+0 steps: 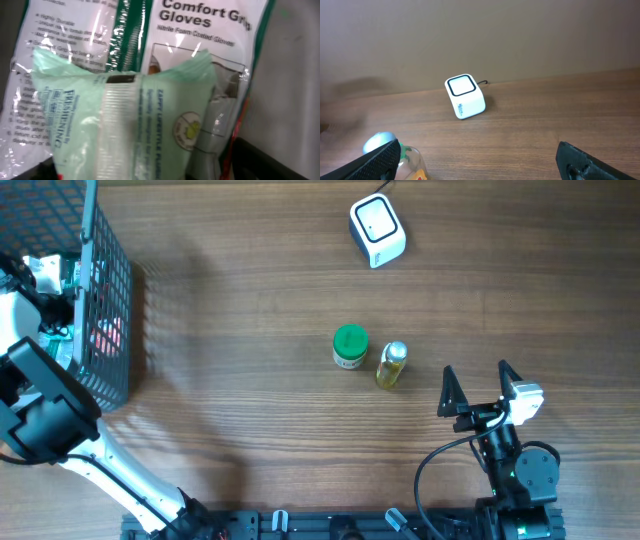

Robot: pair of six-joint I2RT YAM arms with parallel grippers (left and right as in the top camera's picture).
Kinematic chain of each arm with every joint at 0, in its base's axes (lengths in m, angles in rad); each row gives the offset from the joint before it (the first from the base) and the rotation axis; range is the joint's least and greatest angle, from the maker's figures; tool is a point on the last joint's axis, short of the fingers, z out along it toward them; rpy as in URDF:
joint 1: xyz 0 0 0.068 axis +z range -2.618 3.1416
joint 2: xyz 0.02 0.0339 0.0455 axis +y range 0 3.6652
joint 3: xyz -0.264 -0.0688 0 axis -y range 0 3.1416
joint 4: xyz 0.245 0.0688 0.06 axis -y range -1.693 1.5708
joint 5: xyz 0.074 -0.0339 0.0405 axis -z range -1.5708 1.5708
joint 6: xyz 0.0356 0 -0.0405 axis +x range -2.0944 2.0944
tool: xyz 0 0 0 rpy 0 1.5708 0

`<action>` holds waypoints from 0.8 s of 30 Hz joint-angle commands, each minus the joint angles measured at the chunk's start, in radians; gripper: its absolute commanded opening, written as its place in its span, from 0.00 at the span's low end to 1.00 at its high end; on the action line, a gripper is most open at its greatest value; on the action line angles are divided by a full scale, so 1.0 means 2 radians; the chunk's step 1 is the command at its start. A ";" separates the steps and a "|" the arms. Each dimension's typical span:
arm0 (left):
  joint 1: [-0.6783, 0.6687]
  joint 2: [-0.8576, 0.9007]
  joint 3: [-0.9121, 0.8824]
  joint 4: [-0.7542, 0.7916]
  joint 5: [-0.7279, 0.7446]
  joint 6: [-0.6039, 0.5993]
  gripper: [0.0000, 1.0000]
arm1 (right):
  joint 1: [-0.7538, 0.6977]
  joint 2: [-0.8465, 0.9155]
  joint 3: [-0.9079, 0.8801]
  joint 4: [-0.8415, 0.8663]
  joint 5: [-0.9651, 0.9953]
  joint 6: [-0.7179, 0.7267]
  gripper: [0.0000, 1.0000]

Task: Scan the item barcode
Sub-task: 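Grasp the green-white gloves packet inside the basket with the left gripper, then lift the gloves packet out and lower it onto the table left of the jar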

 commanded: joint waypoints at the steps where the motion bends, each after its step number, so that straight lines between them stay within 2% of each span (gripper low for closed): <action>1: -0.010 0.098 -0.078 -0.003 -0.061 -0.048 0.77 | 0.002 -0.003 -0.001 0.001 0.007 0.004 1.00; 2: -0.009 0.098 -0.084 0.004 -0.063 -0.048 0.72 | 0.002 -0.003 -0.001 0.001 0.007 0.004 1.00; 5: -0.009 0.098 -0.097 0.016 -0.063 -0.048 0.38 | 0.002 -0.003 -0.001 0.001 0.007 0.004 1.00; 7: -0.009 0.097 -0.096 0.015 -0.063 -0.048 0.09 | 0.002 -0.003 -0.001 0.001 0.007 0.004 1.00; 8: -0.009 0.095 -0.096 0.013 -0.063 -0.048 0.04 | 0.002 -0.003 -0.001 0.001 0.007 0.004 1.00; 13: -0.009 0.041 -0.073 -0.004 -0.063 -0.086 0.04 | 0.002 -0.003 -0.001 0.001 0.007 0.004 1.00; 17: -0.009 -0.078 -0.032 -0.019 -0.066 -0.120 0.04 | 0.002 -0.003 -0.001 0.001 0.007 0.004 1.00; 21: -0.009 -0.242 0.012 -0.014 -0.074 -0.164 0.04 | 0.002 -0.003 -0.001 0.001 0.007 0.004 1.00; 24: -0.009 -0.333 0.020 0.000 -0.067 -0.214 0.04 | 0.002 -0.003 -0.001 0.001 0.007 0.004 1.00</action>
